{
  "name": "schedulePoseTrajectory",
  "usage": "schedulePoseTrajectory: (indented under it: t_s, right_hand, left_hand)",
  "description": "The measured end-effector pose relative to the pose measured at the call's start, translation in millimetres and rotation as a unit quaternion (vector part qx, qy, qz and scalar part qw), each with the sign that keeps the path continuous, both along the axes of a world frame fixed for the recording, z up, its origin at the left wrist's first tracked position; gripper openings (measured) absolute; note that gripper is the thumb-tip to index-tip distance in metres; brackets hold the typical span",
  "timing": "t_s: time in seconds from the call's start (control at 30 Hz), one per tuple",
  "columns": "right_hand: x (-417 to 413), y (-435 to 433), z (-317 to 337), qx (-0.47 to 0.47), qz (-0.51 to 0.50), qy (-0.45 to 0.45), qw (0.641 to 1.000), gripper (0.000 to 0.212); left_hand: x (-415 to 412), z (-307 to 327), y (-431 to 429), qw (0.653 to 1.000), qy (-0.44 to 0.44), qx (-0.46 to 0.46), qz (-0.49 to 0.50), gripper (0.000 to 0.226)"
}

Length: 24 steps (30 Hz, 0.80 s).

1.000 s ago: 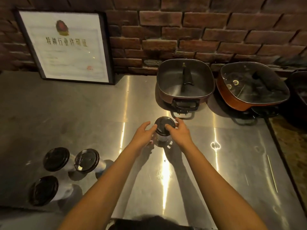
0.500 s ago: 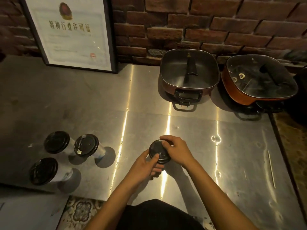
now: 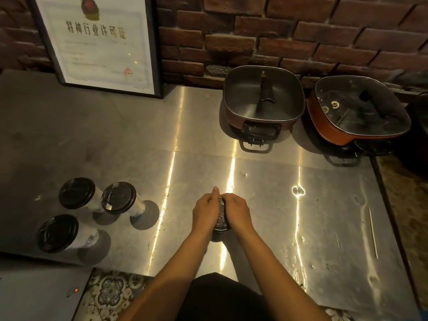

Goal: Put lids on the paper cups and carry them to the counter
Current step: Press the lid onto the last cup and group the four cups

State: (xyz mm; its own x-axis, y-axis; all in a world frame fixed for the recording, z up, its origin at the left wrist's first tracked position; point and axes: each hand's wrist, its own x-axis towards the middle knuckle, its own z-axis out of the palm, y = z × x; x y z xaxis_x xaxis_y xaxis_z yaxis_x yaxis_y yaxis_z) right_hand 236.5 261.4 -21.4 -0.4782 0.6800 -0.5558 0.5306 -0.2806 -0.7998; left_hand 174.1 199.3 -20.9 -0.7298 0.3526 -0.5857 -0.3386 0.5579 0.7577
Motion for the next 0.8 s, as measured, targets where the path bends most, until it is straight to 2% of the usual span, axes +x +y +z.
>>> schedulePoseTrajectory:
  t_s: [0.07, 0.17, 0.43, 0.6, 0.7, 0.8]
  right_hand:
    - [-4, -7, -2, -0.014, -0.055, -0.006, 0.998, 0.031]
    - [-9, -15, -6, -0.001, -0.088, -0.004, 0.996, 0.038]
    - [-11, -15, -11, 0.008, -0.09, -0.017, 0.996, 0.038]
    - [-12, -17, -6, 0.006, -0.094, -0.013, 0.995, 0.038]
    - [-8, -16, -1, -0.009, -0.087, -0.017, 0.996, 0.033]
    - [-2, -15, -2, -0.048, -0.106, -0.01, 0.993, 0.034]
  left_hand:
    - [9, -7, 2, 0.998, 0.037, -0.016, 0.04, 0.045]
    - [14, -13, 0, 0.993, 0.067, -0.035, 0.088, 0.051]
    - [13, -24, 3, 0.989, 0.103, -0.061, 0.091, 0.053]
    - [13, -20, 3, 0.989, 0.113, -0.048, 0.088, 0.051]
    - [9, -18, 2, 0.991, 0.12, -0.043, 0.04, 0.052]
    - [-5, -13, 3, 0.986, 0.132, -0.032, -0.099, 0.052]
